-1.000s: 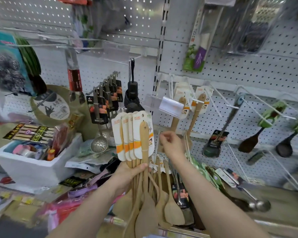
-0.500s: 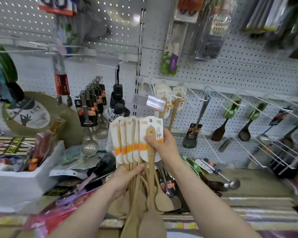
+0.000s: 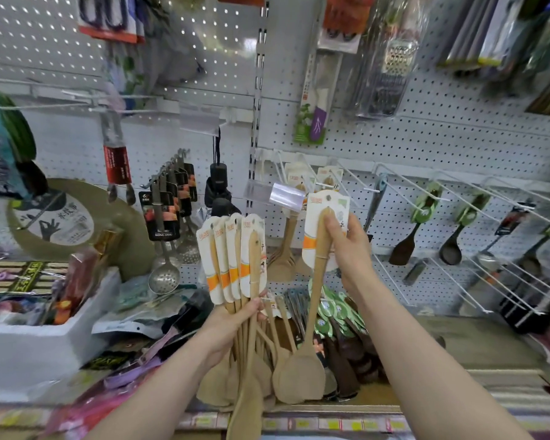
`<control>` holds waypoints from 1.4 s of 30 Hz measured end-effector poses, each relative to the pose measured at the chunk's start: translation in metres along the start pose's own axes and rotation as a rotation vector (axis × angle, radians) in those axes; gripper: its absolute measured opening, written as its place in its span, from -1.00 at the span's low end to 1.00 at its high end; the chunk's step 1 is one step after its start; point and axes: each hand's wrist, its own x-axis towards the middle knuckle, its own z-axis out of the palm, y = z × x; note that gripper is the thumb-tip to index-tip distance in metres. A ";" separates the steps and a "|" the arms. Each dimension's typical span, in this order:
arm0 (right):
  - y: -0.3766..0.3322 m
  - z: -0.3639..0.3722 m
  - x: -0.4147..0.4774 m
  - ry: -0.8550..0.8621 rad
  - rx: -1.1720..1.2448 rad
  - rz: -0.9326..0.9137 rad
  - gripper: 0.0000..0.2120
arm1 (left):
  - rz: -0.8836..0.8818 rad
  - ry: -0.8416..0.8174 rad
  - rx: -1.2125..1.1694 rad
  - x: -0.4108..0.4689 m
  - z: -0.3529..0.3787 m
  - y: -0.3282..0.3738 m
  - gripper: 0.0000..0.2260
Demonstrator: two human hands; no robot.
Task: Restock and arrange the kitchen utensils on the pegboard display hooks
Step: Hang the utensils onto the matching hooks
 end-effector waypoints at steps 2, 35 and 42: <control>0.000 0.003 0.005 -0.029 -0.012 -0.006 -0.76 | -0.005 0.016 0.006 0.004 0.000 0.001 -0.73; 0.070 0.039 0.131 0.085 -0.172 0.145 -0.39 | -0.030 0.171 -0.088 0.055 0.004 0.007 -0.82; 0.075 0.045 0.061 0.025 -0.337 0.174 -0.77 | -0.107 0.095 -0.031 0.042 0.003 0.005 -0.72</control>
